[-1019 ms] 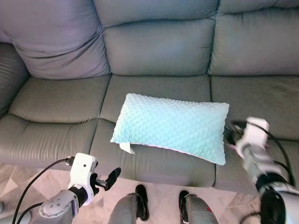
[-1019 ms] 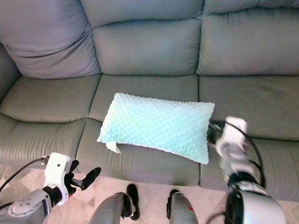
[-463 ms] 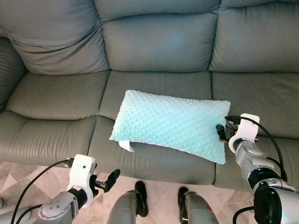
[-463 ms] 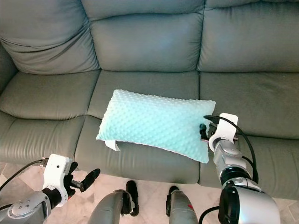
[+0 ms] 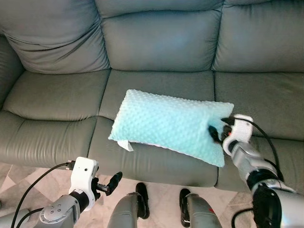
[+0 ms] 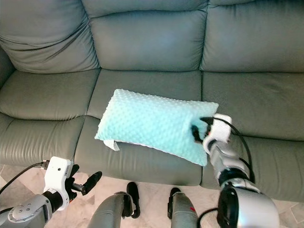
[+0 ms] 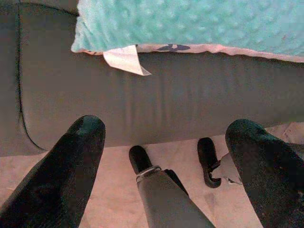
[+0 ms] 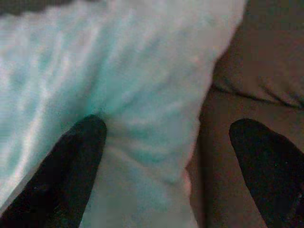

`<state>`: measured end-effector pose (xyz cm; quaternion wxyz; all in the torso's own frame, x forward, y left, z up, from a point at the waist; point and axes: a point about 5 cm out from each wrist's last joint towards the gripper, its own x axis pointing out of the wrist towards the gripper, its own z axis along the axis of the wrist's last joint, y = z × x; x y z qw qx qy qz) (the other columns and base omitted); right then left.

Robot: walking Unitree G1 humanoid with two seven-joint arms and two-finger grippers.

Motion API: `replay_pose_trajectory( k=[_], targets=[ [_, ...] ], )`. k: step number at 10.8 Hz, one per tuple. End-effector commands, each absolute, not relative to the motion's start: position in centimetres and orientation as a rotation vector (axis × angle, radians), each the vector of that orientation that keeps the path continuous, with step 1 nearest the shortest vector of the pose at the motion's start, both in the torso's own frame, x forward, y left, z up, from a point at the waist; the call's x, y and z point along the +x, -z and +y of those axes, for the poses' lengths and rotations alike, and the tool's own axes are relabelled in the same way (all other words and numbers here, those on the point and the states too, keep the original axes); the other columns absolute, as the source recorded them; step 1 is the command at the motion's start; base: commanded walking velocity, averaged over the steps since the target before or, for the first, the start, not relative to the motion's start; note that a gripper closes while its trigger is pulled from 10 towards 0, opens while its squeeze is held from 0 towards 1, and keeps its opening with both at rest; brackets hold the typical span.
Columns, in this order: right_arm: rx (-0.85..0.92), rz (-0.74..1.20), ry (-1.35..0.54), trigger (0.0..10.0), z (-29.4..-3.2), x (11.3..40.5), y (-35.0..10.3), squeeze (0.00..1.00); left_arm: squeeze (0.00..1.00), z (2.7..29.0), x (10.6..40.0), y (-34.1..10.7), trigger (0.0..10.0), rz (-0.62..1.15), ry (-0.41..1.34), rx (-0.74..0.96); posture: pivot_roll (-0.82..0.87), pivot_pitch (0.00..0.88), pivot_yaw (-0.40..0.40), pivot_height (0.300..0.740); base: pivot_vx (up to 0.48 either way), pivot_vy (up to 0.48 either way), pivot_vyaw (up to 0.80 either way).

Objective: Move the pillow to the sofa

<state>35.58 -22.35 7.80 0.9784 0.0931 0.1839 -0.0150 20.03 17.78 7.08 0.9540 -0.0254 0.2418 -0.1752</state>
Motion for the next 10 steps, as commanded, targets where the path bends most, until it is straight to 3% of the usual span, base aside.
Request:
replay_pose_trajectory(
  k=[1,10],
  targets=[
    [0.217,0.402,0.001,10.0,-21.5,35.2,-6.8,0.0,0.0,18.1,19.2,-6.3,10.0,0.537,0.337,-0.047,0.09,0.407,0.148,0.74,0.0,0.0,0.0],
    [0.288,0.329,-0.123,10.0,-18.1,36.5,-8.3,0.0,0.0,17.6,19.3,-6.2,10.0,0.536,0.34,-0.05,0.09,0.414,0.148,0.74,0.0,0.0,0.0]
  ],
)
